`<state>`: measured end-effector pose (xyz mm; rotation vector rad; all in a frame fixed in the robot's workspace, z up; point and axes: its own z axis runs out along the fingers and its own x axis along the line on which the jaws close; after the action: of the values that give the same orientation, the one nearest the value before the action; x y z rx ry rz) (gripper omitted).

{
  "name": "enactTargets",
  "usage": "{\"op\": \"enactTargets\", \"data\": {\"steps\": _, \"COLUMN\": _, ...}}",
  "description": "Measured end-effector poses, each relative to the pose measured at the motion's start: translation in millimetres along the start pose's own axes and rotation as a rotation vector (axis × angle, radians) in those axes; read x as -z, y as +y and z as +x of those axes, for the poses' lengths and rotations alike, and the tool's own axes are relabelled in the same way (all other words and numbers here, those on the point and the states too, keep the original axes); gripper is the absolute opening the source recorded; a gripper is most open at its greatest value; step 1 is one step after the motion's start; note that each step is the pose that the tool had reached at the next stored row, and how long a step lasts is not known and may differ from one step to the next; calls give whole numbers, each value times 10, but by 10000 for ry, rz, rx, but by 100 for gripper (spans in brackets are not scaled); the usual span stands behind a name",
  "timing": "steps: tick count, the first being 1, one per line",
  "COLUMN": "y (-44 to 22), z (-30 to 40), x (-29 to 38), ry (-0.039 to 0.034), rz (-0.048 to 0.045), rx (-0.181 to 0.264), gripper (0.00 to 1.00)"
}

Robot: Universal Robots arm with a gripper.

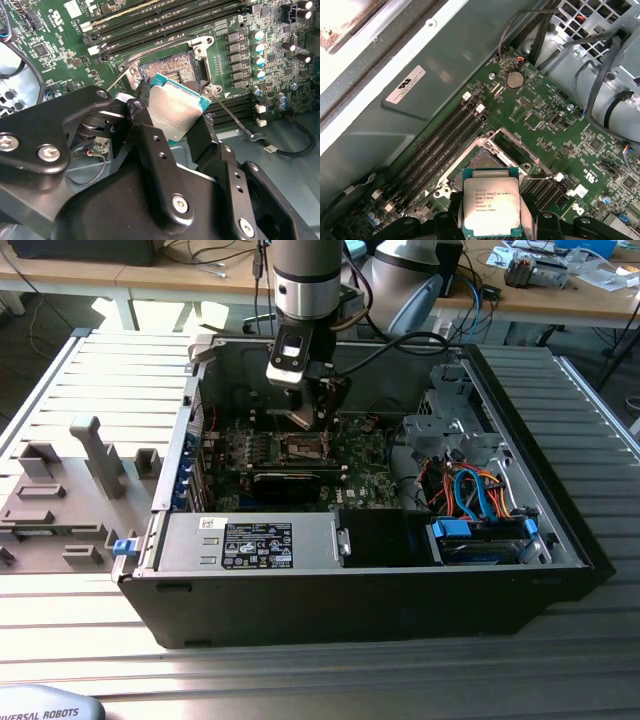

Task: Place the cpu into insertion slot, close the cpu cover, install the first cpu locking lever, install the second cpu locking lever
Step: 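Place the cpu into insertion slot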

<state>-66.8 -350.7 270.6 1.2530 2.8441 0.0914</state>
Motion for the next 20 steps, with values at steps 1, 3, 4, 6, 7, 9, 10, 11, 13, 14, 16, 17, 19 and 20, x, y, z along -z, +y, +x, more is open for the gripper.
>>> {"op": "enactTargets", "data": {"steps": 1, "y": 0, "z": 0, "x": -1, "ry": -1, "rz": 0, "rx": -13, "gripper": 54}}
{"op": "enactTargets", "data": {"steps": 3, "y": 0, "z": 0, "x": -3, "ry": -3, "rz": 0, "rx": -57, "gripper": 54}}
{"op": "enactTargets", "data": {"steps": 4, "y": 0, "z": 0, "x": -5, "ry": -5, "rz": 0, "rx": -78, "gripper": 54}}
{"op": "enactTargets", "data": {"steps": 6, "y": 0, "z": 0, "x": -6, "ry": -7, "rz": 0, "rx": -108, "gripper": 54}}
{"op": "enactTargets", "data": {"steps": 7, "y": 0, "z": 0, "x": -7, "ry": -8, "rz": 0, "rx": -119, "gripper": 54}}
{"op": "enactTargets", "data": {"steps": 9, "y": 0, "z": 0, "x": -9, "ry": -11, "rz": 0, "rx": -159, "gripper": 54}}
{"op": "enactTargets", "data": {"steps": 10, "y": -1, "z": 0, "x": -10, "ry": -11, "rz": 0, "rx": -171, "gripper": 54}}
{"op": "enactTargets", "data": {"steps": 11, "y": -1, "z": 0, "x": -10, "ry": -12, "rz": 0, "rx": -181, "gripper": 54}}
{"op": "enactTargets", "data": {"steps": 13, "y": -1, "z": 0, "x": -12, "ry": -14, "rz": 1, "rx": -215, "gripper": 54}}
{"op": "enactTargets", "data": {"steps": 14, "y": -1, "z": 0, "x": -13, "ry": -15, "rz": 1, "rx": -228, "gripper": 54}}
{"op": "enactTargets", "data": {"steps": 16, "y": -1, "z": 0, "x": -14, "ry": -17, "rz": 1, "rx": -253, "gripper": 54}}
{"op": "enactTargets", "data": {"steps": 17, "y": -1, "z": 0, "x": -15, "ry": -17, "rz": 1, "rx": -263, "gripper": 54}}
{"op": "enactTargets", "data": {"steps": 19, "y": -1, "z": 0, "x": -16, "ry": -19, "rz": 1, "rx": -285, "gripper": 54}}
{"op": "enactTargets", "data": {"steps": 20, "y": -1, "z": 0, "x": -17, "ry": -20, "rz": 0, "rx": -300, "gripper": 54}}
